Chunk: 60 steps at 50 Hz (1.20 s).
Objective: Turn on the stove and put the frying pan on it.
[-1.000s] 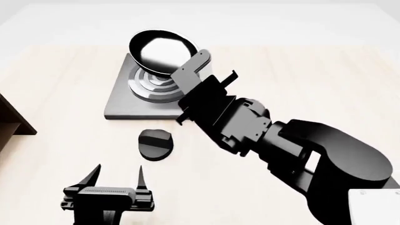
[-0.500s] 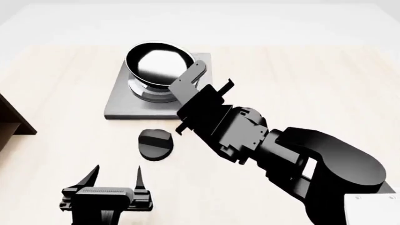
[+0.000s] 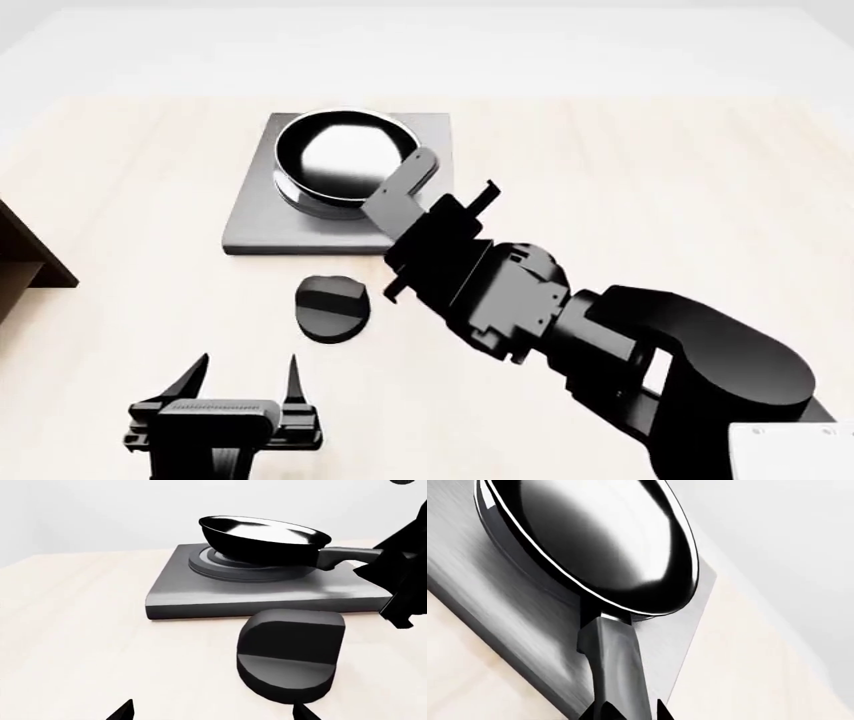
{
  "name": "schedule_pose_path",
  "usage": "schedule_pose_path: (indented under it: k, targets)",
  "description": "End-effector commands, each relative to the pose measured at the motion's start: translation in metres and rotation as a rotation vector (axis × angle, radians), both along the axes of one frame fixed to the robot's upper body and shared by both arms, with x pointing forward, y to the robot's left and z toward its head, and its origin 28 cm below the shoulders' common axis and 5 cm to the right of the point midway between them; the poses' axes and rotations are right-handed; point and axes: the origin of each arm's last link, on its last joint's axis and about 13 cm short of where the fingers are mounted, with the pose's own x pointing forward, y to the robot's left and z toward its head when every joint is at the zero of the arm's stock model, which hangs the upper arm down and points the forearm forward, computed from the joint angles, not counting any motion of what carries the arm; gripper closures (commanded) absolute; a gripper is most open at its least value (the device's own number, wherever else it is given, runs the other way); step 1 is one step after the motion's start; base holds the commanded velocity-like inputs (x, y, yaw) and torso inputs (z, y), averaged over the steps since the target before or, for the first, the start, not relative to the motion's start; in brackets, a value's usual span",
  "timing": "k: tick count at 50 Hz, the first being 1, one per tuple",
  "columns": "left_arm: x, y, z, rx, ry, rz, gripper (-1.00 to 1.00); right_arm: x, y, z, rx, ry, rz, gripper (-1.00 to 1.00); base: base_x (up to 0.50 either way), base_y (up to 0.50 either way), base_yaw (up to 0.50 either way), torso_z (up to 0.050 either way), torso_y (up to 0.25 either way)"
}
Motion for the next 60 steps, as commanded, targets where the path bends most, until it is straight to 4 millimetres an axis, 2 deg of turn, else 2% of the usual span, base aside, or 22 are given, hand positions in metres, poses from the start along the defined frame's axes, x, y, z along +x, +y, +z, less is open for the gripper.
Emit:
schedule_pose_path:
  k: [1, 7, 8, 27, 34, 41, 46, 57, 60]
  targets:
    - [0.002, 0.002, 0.002, -0.026, -0.009, -0.014, -1.00, -0.001, 0.013, 0.010, -0.014, -0.052, 0.058, 1.00, 0.00, 0.00, 0.00, 0.000, 0.000]
    - [0.002, 0.002, 0.002, -0.027, -0.010, -0.015, -1.00, 0.000, 0.012, 0.009, -0.015, -0.042, 0.053, 1.00, 0.00, 0.00, 0.00, 0.000, 0.000]
    - [0.002, 0.002, 0.002, -0.027, -0.010, -0.015, -1.00, 0.000, 0.012, 0.008, -0.014, -0.041, 0.052, -1.00, 0.00, 0.00, 0.00, 0.000, 0.000]
    - [0.001, 0.001, 0.002, -0.027, -0.011, -0.014, -1.00, 0.001, 0.012, 0.016, 0.015, -0.003, 0.058, -1.00, 0.00, 0.00, 0.00, 0.000, 0.000]
    - [0.001, 0.001, 0.001, -0.027, -0.010, -0.015, -1.00, -0.001, 0.017, 0.024, 0.197, 0.192, 0.127, -1.00, 0.00, 0.00, 0.00, 0.000, 0.000]
    - [0.001, 0.001, 0.001, -0.027, -0.010, -0.016, -1.00, -0.001, 0.017, 0.027, 0.229, 0.217, 0.143, -1.00, 0.00, 0.00, 0.00, 0.000, 0.000]
    - [0.001, 0.001, 0.002, -0.026, -0.010, -0.015, -1.00, 0.000, 0.018, 0.033, 0.320, 0.290, 0.172, -1.00, 0.00, 0.00, 0.00, 0.000, 0.000]
    - [0.001, 0.001, 0.006, -0.022, -0.018, -0.010, -1.00, 0.000, 0.028, 0.057, 0.335, 0.170, 0.235, -1.00, 0.00, 0.00, 0.00, 0.000, 0.000]
    - [0.002, 0.002, 0.008, -0.022, -0.022, -0.002, -1.00, -0.005, 0.025, 0.064, 0.345, 0.115, 0.254, -1.00, 0.00, 0.00, 0.00, 0.000, 0.000]
